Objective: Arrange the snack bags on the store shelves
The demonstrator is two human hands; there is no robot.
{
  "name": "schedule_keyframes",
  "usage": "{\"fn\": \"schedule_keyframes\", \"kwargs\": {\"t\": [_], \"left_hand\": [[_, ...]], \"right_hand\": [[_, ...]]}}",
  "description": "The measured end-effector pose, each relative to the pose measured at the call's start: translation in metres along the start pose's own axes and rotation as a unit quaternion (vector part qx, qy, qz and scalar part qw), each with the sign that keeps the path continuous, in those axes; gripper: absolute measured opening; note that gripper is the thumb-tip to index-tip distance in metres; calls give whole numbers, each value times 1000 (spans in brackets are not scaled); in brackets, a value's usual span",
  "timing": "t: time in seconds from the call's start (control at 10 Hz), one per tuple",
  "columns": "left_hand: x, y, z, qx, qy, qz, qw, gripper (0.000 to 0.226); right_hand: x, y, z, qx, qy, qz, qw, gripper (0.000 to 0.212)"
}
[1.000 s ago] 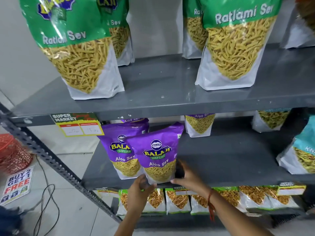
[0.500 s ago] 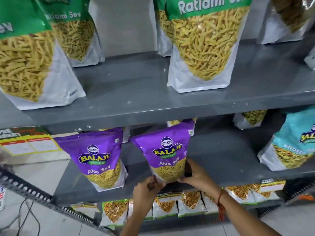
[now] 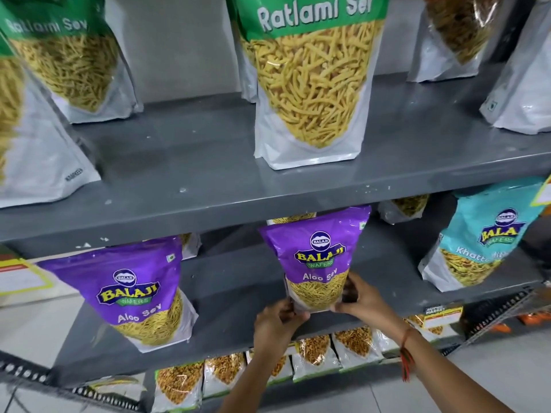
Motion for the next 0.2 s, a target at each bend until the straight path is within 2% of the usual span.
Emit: {"fn": "schedule_keyframes", "kwargs": {"t": [0.1,0.2], "left_hand": [[-10,-1,-1,1,5,17,1000,25],[-22,-5,-3,-12,23,36,999,21]], "right_hand": [[-4,-2,2,4,-8,-8,1000,80],[-17,-4,6,47,16,-17,999,97]]}}
Point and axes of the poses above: each hand's wrist, its own x-axis towards the middle knuckle, its own z-axis out of the palm, y = z × x, the point moved 1 cm from there along x, towards the middle knuckle, and after that the axes turned 15 degrees about -x, right-handed, at the moved point
